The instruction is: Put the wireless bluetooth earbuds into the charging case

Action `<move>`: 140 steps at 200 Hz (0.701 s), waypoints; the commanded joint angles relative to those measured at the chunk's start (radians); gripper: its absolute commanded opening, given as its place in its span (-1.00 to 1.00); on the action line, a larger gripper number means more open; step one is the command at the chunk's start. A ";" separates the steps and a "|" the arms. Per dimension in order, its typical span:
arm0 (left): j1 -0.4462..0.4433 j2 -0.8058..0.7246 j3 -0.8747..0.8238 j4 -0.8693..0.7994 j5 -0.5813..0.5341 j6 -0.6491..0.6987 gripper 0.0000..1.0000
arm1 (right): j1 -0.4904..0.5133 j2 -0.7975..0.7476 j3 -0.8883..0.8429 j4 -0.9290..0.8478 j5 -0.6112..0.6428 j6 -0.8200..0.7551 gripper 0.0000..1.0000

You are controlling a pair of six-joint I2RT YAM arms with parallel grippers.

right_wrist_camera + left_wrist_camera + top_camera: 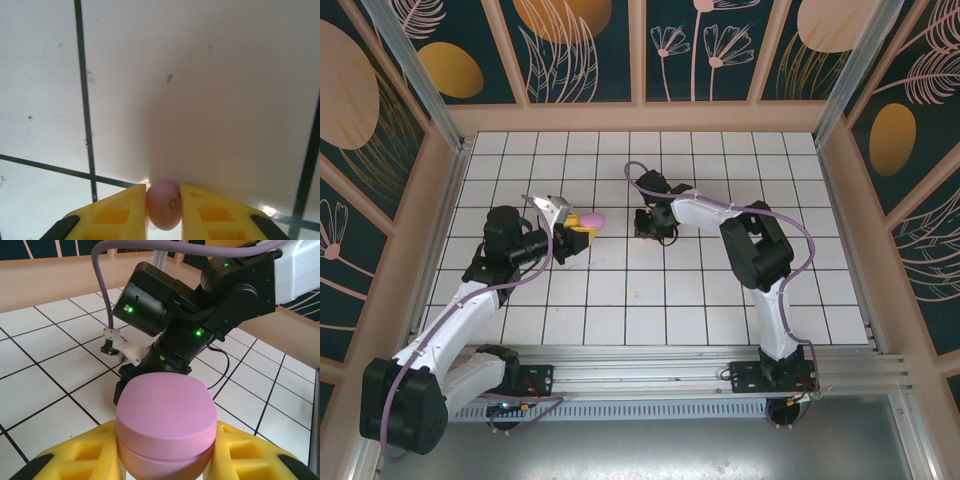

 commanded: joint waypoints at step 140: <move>-0.045 0.061 -0.013 0.284 0.054 -0.058 -1.00 | 0.192 -0.685 -0.260 0.065 0.031 -0.033 -0.74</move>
